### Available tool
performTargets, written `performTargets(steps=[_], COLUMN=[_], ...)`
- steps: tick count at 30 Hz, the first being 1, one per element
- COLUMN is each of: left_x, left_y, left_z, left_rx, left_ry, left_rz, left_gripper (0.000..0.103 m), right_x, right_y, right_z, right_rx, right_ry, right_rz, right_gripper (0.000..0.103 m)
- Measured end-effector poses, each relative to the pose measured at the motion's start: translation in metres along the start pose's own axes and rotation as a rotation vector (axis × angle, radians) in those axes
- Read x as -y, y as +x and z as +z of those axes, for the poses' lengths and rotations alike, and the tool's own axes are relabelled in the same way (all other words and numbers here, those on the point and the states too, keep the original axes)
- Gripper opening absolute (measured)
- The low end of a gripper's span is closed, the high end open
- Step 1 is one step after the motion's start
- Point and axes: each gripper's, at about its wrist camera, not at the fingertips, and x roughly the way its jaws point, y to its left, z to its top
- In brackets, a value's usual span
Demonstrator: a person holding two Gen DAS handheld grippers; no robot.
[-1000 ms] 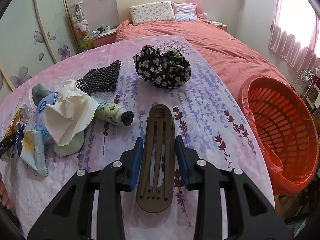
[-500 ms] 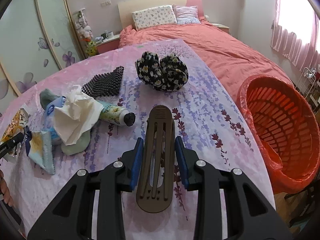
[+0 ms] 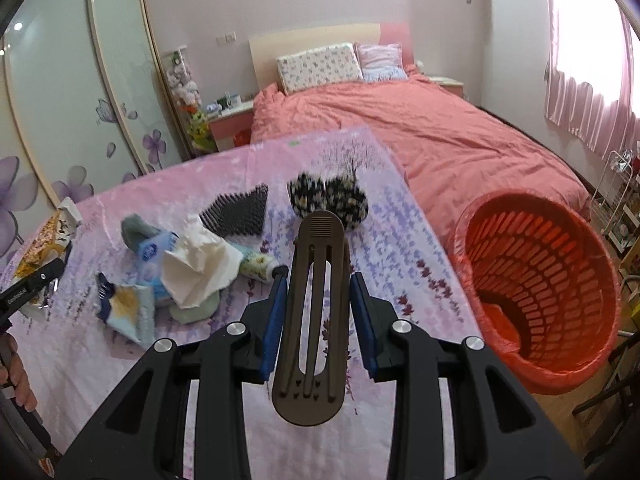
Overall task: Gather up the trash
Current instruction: 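Carry the snack bag with the left tool while the right tool carries the insole to the basket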
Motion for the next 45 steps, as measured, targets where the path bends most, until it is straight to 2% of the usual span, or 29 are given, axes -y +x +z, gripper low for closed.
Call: performTargets(steps=[10, 18, 33, 45], left_x=[0.064, 0.123, 0.266, 0.381], left_y=[-0.026, -0.030, -0.017, 0.030], left_z=[0.001, -0.002, -0.017, -0.043], left_rx=[0.030, 0.035, 0.006, -0.074], left_ry=[0.066, 0.120, 0.240, 0.372], left_rz=[-0.112, -0.222, -0.436, -0.546], left_gripper=[0.012, 0.012, 0.012, 0.013], right_x=[0.009, 0.033, 0.123, 0.197], right_y=[-0.039, -0.058, -0.070, -0.053], right_z=[0.007, 0.012, 0.020, 0.034], right_rx=[0.103, 0.154, 0.215, 0.225], right_ry=[-0.016, 0.014, 0.148, 0.262], right_rz=[0.003, -0.014, -0.108, -0.148], right_gripper=[0.033, 0.033, 0.033, 0.033])
